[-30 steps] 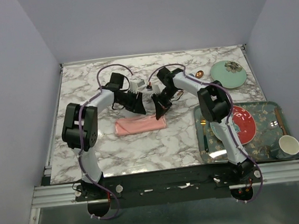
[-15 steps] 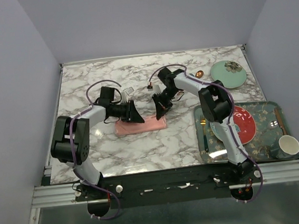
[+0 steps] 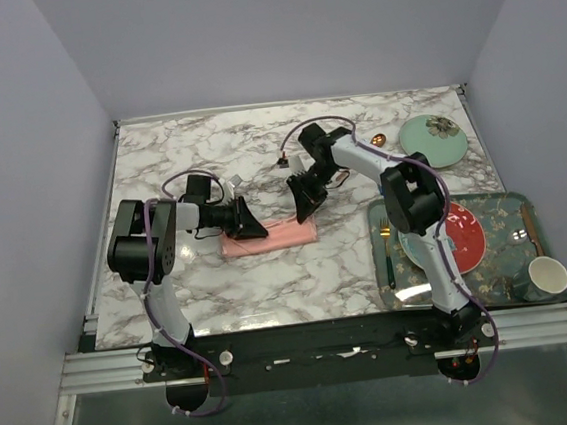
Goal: Fold the napkin into a case and place the utensils inside
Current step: Smooth out the smaller rectangle-folded napkin at the center of the board.
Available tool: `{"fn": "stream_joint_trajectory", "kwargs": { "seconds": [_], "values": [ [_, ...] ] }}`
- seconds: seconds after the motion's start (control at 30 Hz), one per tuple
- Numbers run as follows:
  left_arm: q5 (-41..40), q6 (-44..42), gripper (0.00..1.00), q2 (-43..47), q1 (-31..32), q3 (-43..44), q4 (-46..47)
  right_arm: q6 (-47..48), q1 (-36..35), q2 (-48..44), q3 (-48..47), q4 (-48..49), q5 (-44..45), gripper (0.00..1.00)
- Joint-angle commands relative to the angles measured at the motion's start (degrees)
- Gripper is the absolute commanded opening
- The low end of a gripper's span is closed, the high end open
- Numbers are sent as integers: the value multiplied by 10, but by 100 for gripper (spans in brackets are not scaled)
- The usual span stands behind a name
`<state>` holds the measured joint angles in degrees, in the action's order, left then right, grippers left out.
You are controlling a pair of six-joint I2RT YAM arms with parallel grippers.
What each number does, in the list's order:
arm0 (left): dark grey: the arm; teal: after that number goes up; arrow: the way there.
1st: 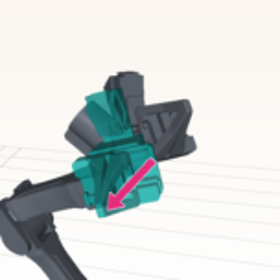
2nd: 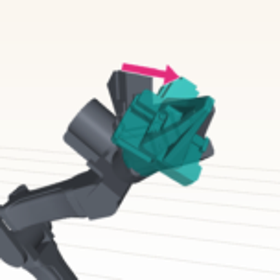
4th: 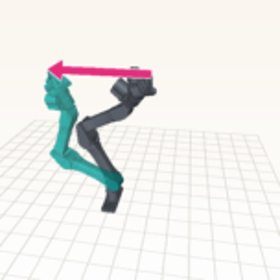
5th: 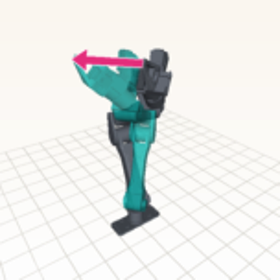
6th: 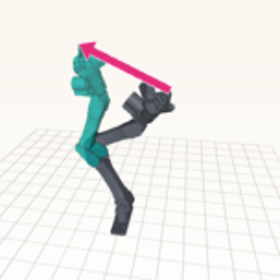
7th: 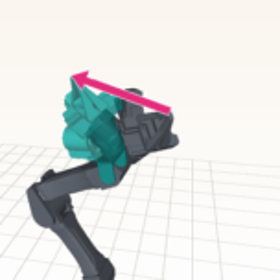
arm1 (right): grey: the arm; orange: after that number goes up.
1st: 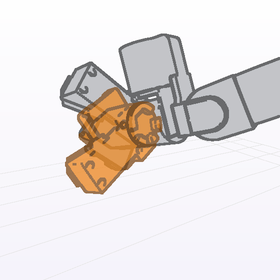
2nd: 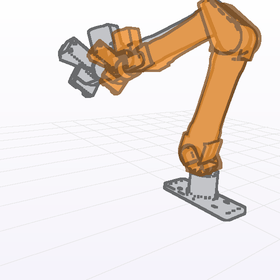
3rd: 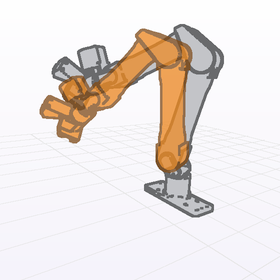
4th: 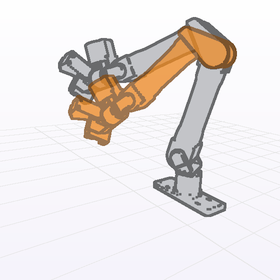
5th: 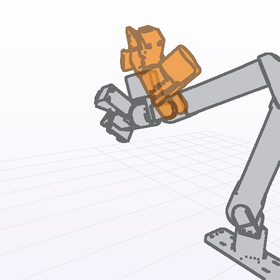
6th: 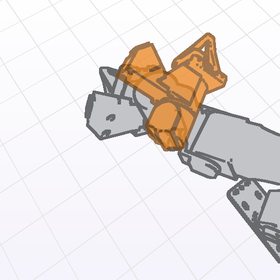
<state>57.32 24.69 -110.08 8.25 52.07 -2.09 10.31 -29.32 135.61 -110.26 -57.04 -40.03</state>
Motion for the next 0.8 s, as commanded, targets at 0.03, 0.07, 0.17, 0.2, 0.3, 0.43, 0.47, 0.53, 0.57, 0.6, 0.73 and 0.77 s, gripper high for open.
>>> {"fn": "stream_joint_trajectory", "kwargs": {
  "seconds": [0.03, 0.07, 0.17, 0.2, 0.3, 0.43, 0.47, 0.53, 0.57, 0.6, 0.73, 0.77],
  "values": [
    [1, 19, 30, -4, 1, 0, 30, 15, 5, -52, 5, 8, 21, 15],
    [2, 25, 31, 0, 0, -4, 38, 14, 6, -45, 5, 5, 22, 10],
    [-1, 33, 33, 13, 0, -6, 52, 13, 5, -27, -2, -7, 29, 5],
    [-1, 33, 33, 15, 0, -6, 52, 11, 6, -14, -6, -18, 31, 4],
    [-5, 36, 33, 19, 1, -7, 53, 9, 5, -8, -6, -32, 36, 1],
    [-8, 35, 34, 29, 1, -16, 56, 12, 6, -19, 24, -15, 67, 1],
    [-11, 36, 34, 29, 1, -18, 56, 15, 6, -19, 29, -10, 72, 1],
    [-16, 34, 34, 28, 1, -21, 57, 18, 5, -13, 31, 2, 86, 1],
    [-19, 33, 34, 24, 1, -21, 57, 21, 6, -4, 30, 5, 92, 1],
    [-25, 30, 33, 22, 0, -20, 52, 23, 6, 2, 22, 6, 97, 1],
    [-44, 19, 24, -2, -5, -15, 26, 28, 6, 13, -1, 14, 121, 2],
    [-47, 17, 20, -6, -6, -14, 23, 29, 6, 13, -7, 14, 124, 6]
  ]
}}
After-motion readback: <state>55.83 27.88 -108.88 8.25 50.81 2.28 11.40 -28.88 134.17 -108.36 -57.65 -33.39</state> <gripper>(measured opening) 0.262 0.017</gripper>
